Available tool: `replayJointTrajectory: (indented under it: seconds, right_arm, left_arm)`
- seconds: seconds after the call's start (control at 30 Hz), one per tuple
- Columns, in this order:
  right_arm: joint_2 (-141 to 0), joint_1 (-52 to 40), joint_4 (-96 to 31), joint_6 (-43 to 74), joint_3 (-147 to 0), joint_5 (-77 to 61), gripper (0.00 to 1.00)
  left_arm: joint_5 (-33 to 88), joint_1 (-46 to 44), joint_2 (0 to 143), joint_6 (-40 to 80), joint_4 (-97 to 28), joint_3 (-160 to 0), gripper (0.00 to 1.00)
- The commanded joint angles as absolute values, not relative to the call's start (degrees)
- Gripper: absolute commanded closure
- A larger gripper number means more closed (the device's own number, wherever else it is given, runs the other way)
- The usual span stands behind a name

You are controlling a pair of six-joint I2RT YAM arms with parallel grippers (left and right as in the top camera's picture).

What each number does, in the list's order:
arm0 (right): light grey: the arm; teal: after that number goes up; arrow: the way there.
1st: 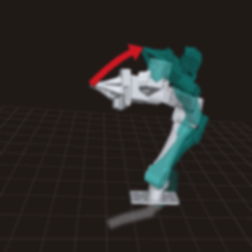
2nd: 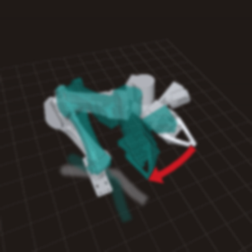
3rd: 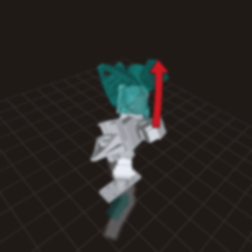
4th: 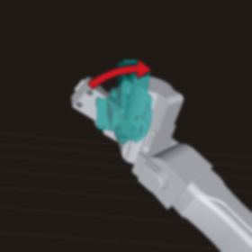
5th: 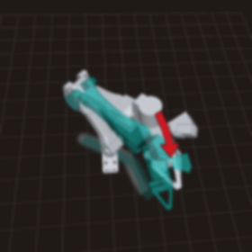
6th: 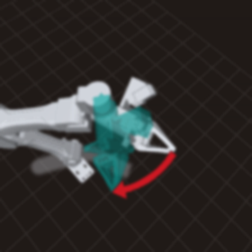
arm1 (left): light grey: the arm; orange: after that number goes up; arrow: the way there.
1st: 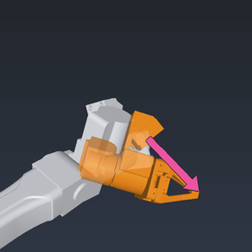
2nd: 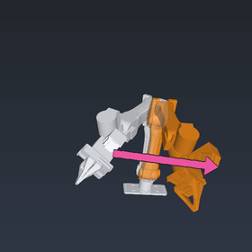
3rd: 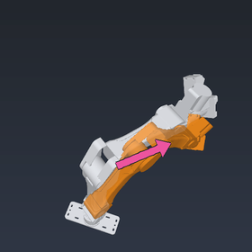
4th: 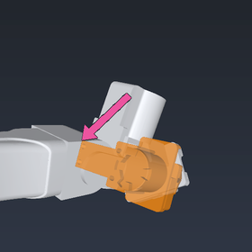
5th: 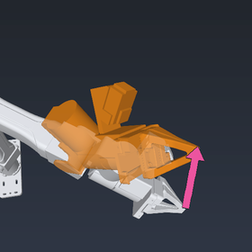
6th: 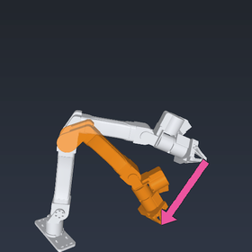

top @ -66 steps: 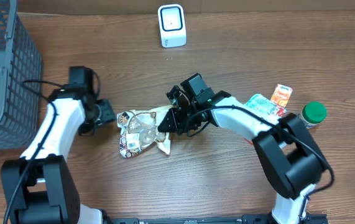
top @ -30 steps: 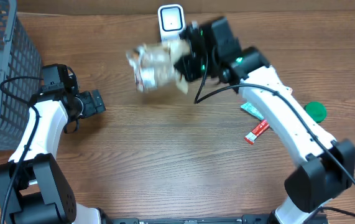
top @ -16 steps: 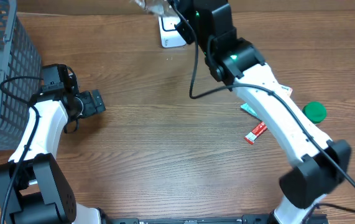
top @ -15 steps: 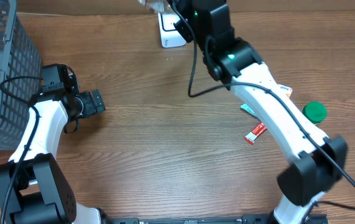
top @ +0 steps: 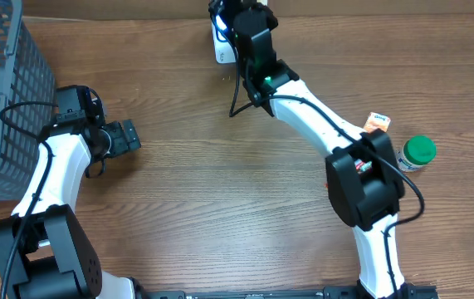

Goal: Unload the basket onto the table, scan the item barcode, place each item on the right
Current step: 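Hold the bag against the scanner window with the right gripper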

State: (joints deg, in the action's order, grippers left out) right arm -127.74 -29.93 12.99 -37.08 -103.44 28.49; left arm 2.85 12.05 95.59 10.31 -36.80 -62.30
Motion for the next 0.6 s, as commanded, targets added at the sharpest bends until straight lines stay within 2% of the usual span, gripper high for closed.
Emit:
replayJointTrajectory:
  seconds: [0.0,0.27,0.57]
  right_arm:
    - [-130.61,-29.95,16.16,-37.36,-104.20,32.05,0.96]
    - [-133.56,-29.95,17.52,-37.32,-104.20,31.90,0.96]
    - [-133.56,-30.63,9.54,-33.95,-104.20,31.42,0.96]
  left_arm:
    - [3.42,12.32,95.90,9.39,-36.80,-63.35,0.00]
    - [3.42,12.32,95.90,9.41,-36.80,-63.35,0.00]
    - [3.42,12.32,95.90,9.41,-36.80,-63.35,0.00]
